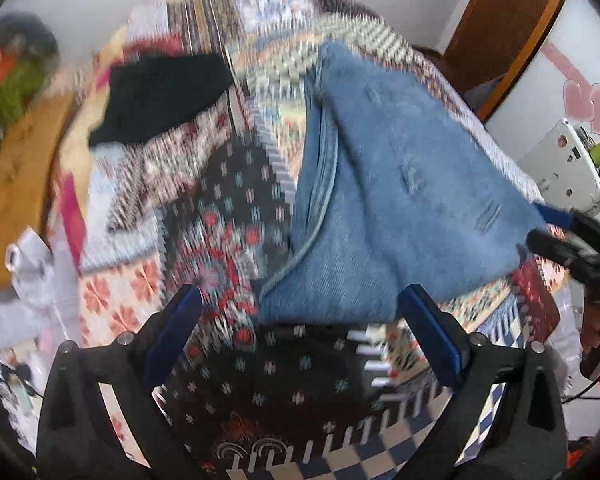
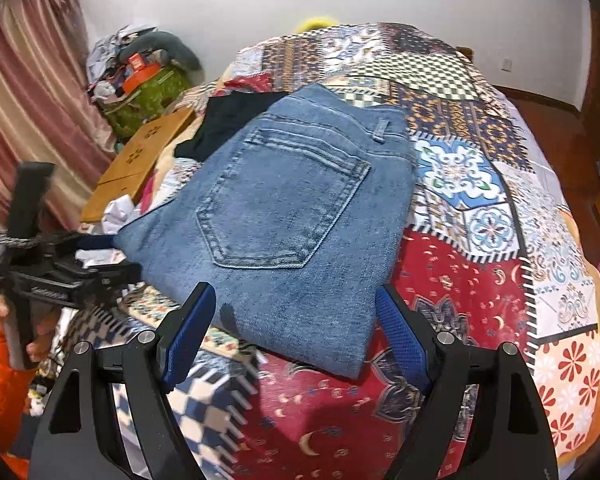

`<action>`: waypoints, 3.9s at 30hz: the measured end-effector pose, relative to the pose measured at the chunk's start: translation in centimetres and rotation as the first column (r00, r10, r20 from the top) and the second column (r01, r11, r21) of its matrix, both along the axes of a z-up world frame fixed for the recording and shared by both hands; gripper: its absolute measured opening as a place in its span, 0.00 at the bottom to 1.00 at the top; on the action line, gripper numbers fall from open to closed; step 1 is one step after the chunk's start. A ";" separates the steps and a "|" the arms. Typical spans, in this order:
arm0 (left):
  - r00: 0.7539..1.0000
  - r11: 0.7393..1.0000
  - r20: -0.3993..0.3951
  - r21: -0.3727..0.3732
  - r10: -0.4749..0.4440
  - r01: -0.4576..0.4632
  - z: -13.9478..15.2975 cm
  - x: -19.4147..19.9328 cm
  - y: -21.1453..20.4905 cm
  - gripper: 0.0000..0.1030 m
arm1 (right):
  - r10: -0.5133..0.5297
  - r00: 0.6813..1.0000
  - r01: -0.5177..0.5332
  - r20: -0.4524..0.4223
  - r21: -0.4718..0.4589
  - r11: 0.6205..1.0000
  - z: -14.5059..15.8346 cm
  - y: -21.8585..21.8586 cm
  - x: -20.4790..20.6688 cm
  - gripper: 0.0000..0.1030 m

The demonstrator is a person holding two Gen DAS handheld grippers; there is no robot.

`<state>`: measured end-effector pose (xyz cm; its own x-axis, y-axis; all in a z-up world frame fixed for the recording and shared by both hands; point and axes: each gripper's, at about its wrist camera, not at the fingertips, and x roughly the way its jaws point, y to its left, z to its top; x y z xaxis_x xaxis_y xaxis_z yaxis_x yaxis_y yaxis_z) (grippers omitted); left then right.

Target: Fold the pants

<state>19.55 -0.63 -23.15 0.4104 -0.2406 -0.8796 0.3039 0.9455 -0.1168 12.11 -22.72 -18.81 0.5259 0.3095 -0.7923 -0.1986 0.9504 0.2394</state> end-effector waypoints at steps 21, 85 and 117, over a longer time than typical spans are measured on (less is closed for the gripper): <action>0.996 0.992 0.038 0.098 0.082 -0.086 -0.7 3.1 1.4 0.92 | 0.048 0.999 -0.050 -0.018 -0.105 0.993 -1.1 -1.0 0.1 0.48; 0.991 0.989 0.019 -0.053 -0.134 0.135 2.6 15.3 -7.0 0.95 | 0.044 0.995 -0.039 0.091 -0.058 0.998 0.6 -3.8 10.2 0.75; 0.916 0.969 -0.352 -0.213 -0.193 0.122 -3.9 18.8 -9.1 0.73 | 0.033 0.966 0.068 -0.256 0.377 0.924 -7.2 -5.4 14.6 0.40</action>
